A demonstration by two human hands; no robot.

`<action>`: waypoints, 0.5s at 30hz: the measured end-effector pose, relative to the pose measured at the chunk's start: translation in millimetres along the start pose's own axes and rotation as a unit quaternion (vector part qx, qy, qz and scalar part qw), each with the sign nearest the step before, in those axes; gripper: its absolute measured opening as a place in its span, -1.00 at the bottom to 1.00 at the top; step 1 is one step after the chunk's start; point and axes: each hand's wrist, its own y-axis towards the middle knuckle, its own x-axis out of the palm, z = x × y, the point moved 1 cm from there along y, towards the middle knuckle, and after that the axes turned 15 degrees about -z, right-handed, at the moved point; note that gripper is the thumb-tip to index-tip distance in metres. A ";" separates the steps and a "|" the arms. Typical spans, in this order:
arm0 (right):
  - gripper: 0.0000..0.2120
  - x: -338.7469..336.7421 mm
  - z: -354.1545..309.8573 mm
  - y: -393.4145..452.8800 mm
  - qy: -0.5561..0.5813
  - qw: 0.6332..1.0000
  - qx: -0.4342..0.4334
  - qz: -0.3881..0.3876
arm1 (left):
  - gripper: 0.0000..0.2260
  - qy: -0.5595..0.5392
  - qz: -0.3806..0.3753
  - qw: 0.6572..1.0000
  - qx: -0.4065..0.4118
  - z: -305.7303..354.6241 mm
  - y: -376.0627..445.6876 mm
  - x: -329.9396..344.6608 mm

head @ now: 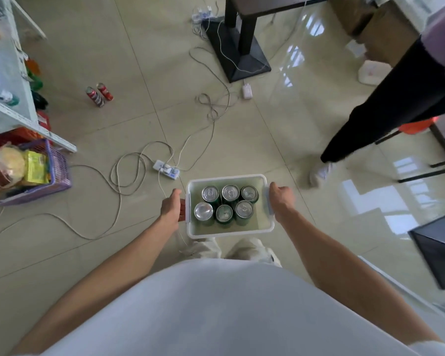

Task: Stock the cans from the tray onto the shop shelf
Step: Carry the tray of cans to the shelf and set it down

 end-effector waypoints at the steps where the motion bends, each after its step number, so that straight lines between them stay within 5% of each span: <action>1: -0.66 -0.2 -12.8 8.5 -0.002 1.000 -0.005 0.003 | -0.64 -0.002 -0.002 1.000 -0.001 12.9 7.0 -1.3; 15: -0.60 -10.6 -212.9 151.4 -0.022 0.998 -0.036 -0.052 | -0.75 -0.054 0.014 0.998 0.036 199.0 110.3 -2.6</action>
